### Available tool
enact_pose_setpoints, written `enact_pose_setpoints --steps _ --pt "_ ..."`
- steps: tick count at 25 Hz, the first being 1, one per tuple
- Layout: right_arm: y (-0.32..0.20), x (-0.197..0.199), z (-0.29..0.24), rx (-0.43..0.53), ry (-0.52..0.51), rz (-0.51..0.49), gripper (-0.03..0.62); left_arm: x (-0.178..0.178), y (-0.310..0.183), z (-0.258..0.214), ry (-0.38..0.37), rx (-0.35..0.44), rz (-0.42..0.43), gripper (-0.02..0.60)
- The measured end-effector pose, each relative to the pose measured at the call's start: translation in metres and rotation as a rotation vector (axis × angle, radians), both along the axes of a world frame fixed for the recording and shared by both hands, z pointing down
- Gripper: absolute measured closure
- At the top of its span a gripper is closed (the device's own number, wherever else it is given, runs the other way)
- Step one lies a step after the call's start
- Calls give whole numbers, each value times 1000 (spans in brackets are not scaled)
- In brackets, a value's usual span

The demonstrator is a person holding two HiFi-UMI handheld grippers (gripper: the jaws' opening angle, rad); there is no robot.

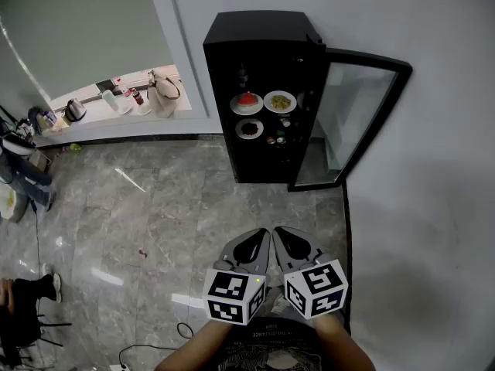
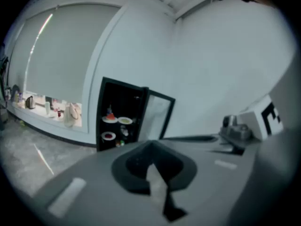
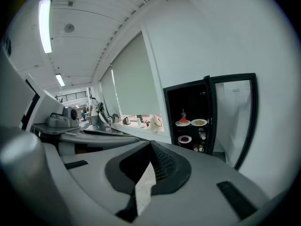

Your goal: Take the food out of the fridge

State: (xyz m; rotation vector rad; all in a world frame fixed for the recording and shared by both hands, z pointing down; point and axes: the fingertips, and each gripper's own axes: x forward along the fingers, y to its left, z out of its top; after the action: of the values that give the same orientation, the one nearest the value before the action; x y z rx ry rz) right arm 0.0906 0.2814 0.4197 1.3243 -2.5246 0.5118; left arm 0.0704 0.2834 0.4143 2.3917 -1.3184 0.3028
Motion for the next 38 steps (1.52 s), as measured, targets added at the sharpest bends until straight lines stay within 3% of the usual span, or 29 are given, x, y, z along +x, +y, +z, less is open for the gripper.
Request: enact_pose_setpoints --steps 7,12,20,30,38 --pt "-8 7 2 -4 -4 -13 594 11 -8 2 16 -13 2 598" --pt "-20 11 1 -7 -33 -45 594 8 -30 -5 131 -27 -33 598" --pt "-39 20 1 -1 -60 -116 594 -3 -53 -8 242 -30 -121 597" --pt "-62 14 8 9 -67 -144 594 -8 -76 2 198 -13 -155 598" --pt "-127 -8 32 -36 -48 -98 594 -25 -138 26 191 -37 -110 597"
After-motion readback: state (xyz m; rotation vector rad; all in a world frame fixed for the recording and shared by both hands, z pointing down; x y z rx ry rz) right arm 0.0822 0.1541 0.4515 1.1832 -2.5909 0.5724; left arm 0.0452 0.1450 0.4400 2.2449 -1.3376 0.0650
